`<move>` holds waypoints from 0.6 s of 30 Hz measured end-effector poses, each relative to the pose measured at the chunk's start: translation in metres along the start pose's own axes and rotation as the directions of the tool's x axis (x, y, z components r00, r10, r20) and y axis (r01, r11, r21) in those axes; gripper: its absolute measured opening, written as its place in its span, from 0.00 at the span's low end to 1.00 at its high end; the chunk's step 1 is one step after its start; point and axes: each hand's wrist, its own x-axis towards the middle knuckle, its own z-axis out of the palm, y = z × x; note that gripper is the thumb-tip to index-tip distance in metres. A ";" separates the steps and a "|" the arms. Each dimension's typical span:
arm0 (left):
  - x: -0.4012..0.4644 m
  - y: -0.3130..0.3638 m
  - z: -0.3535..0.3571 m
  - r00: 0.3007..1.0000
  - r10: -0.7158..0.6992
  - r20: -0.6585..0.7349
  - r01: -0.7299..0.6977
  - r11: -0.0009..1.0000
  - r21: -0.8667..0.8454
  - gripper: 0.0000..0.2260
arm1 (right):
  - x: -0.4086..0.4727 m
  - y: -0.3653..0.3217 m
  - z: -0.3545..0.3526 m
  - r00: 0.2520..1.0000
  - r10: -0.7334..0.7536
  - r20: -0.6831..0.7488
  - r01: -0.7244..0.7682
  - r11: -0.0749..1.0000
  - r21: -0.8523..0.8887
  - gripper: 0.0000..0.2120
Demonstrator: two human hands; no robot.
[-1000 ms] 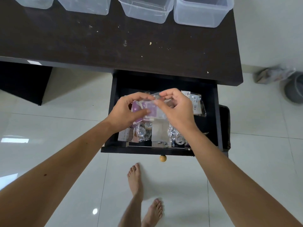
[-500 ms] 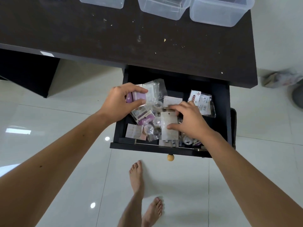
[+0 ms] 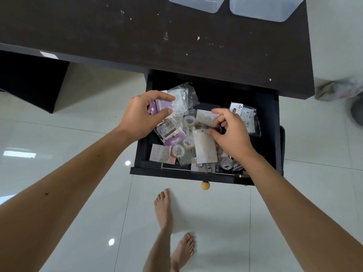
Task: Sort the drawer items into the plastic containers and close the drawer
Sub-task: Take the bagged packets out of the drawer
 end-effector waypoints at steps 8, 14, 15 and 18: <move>0.006 0.008 -0.001 1.000 0.008 0.001 -0.008 0.998 -0.058 0.09 | 0.004 -0.029 -0.043 0.997 -0.001 0.082 -0.027 0.941 0.337 0.08; 0.006 0.007 -0.001 1.000 -0.025 -0.016 0.023 0.992 -0.128 0.10 | 0.013 -0.050 -0.052 0.981 0.090 -0.173 0.042 0.768 0.639 0.07; 0.006 0.008 -0.001 0.999 -0.028 -0.017 0.025 0.988 -0.152 0.10 | 0.015 -0.052 -0.053 0.974 0.105 -0.200 0.053 0.753 0.656 0.07; 0.005 0.011 -0.002 0.999 -0.035 -0.008 0.033 0.977 -0.211 0.14 | 0.017 -0.060 -0.047 0.976 0.116 -0.187 0.032 0.766 0.642 0.05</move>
